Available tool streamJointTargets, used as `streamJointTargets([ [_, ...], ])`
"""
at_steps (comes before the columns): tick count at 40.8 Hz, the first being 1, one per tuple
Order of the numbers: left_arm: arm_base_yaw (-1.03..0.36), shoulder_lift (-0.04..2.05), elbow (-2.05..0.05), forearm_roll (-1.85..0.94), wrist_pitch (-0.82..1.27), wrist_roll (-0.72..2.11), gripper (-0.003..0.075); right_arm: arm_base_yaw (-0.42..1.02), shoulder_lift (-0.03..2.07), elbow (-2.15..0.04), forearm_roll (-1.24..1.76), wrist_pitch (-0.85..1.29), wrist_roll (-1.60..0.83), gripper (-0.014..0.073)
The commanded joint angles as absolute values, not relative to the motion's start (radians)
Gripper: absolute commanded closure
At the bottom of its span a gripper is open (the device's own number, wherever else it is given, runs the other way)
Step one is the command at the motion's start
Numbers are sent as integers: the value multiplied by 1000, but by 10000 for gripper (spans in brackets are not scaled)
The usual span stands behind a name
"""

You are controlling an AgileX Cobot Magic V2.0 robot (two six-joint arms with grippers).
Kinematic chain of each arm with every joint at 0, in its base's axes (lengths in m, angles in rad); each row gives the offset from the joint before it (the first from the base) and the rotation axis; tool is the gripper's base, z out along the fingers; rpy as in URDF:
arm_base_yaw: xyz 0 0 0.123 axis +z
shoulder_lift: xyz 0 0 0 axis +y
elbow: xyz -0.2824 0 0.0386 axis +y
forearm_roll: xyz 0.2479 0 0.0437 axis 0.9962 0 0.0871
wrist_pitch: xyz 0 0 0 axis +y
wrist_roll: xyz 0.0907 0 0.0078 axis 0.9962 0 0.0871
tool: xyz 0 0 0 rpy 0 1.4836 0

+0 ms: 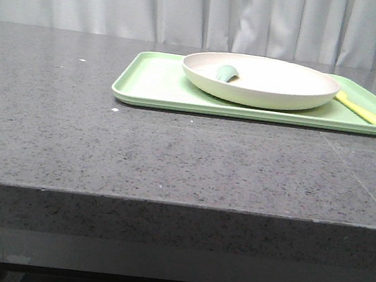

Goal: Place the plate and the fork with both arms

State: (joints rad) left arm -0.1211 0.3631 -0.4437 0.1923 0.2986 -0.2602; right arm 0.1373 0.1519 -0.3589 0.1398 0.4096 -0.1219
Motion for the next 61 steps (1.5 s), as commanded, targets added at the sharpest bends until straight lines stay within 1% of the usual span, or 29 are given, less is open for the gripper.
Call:
streamJointTargets([
  [1,-120,372,-472,193,219,-259,738,136,160,-384,132,319,-130,704],
  [8,-120,371,-458,203,184,-247,738,136,160,-384,132,319,-130,704],
  [10,-120,369,-447,147,154,-174,738,136,160,-384,132,319,-130,704],
  [13,-120,369,-427,7,107,22,738,136,160,-384,132,319,-130,704],
  [15,-120,369,-414,-44,79,66,738,136,160,-384,132,319,-130,704],
  [23,-108,320,-326,-46,44,64,738,136,160,-384,132,319,-130,704],
  [35,12,108,-169,-50,44,18,738,136,160,-384,132,319,-130,704],
  [43,53,-24,-59,-50,44,0,738,136,160,-384,132,319,-130,704],
  [50,53,-28,10,-50,22,0,738,136,160,-384,132,320,-130,704],
  [52,53,-28,8,-50,56,0,738,136,160,-384,132,320,-130,704],
  [61,53,-28,8,-48,47,0,738,136,160,-384,132,321,-130,704],
])
